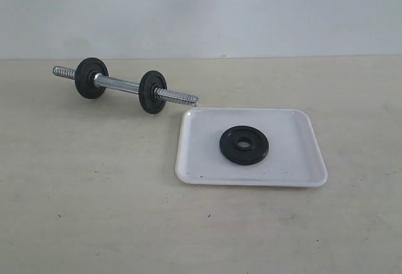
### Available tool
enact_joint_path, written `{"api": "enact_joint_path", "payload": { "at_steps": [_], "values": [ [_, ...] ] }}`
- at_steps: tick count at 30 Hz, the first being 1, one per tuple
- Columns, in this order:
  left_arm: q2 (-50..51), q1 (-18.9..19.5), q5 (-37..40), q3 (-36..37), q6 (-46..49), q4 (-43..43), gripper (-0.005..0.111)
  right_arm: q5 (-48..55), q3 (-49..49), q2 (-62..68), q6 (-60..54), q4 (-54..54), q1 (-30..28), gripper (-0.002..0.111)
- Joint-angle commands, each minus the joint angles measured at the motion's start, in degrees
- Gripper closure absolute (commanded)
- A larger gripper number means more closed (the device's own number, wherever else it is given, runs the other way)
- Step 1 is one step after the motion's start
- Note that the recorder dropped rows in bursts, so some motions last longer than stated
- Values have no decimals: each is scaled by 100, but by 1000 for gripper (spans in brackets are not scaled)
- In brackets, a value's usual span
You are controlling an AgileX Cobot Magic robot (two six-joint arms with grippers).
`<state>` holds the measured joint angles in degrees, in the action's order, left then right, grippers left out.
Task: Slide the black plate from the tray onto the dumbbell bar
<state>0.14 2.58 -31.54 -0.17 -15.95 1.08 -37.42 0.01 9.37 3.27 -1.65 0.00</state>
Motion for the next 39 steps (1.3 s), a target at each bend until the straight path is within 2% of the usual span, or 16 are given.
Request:
{"api": "enact_joint_path", "payload": {
  "at_steps": [1, 4, 12, 16, 18, 19, 20, 21, 22, 24, 28, 30, 32, 36, 38, 39],
  "values": [
    [-14, -47, -1474, 17, -470, 0, 102, -1333, -1, -10, 660, -35, 1, 109],
    [-14, -47, -2006, 17, -524, 141, 102, -1967, -1, -10, 890, 64, 1, 109],
    [-14, -47, -1949, -511, -980, 1729, 102, -1887, -501, -10, 1098, 117, 1, 109],
    [-14, -47, -1703, -680, -1059, 1909, 102, -1642, -759, -10, 1178, 72, 1, 109],
    [-14, -47, -1322, -805, -1129, 1909, 102, -943, -985, -10, 1438, -126, 1, 109],
    [-14, -47, -160, -1092, -1290, 2084, 102, 837, -1494, 12, 1522, -660, 1, 109],
    [-14, -47, 469, -1248, -1318, 2331, 102, 1627, -1743, 72, 1522, -1059, 1, 109],
    [220, -47, 1793, -1624, -1439, 2715, 102, 2916, -2300, 408, 1586, -1571, 1, 109],
    [434, -47, 2129, -1747, -1462, 2715, 102, 3219, -2528, 636, 1586, -1599, 0, 109],
    [1115, -47, 2130, -2095, -1474, 2715, 102, 3815, -3094, 1356, 1448, -1599, 1, 109],
    [2511, -47, 1345, -2283, -1599, 2715, 102, 5015, -3872, 2888, 1184, -1521, 1, 109],
    [2946, -47, 1124, -2283, -2122, 2738, 102, 5517, -4002, 3495, 606, -866, 1, 109],
    [3160, -47, 1053, -2283, -2441, 2740, 102, 5827, -4026, 3954, -638, 313, 1, 109],
    [3222, -47, 976, -2283, -2567, 2740, 102, 6078, -4026, 4129, -3795, 3420, 1, 109],
    [3222, -47, 977, -2283, -2567, 2716, 102, 6322, -4026, 4117, -5036, 4580, 1, 109],
    [3222, -47, 953, -2283, -2567, 2717, 102, 6418, -4026, 4117, -5303, 4855, 1, 109]
  ]
}}
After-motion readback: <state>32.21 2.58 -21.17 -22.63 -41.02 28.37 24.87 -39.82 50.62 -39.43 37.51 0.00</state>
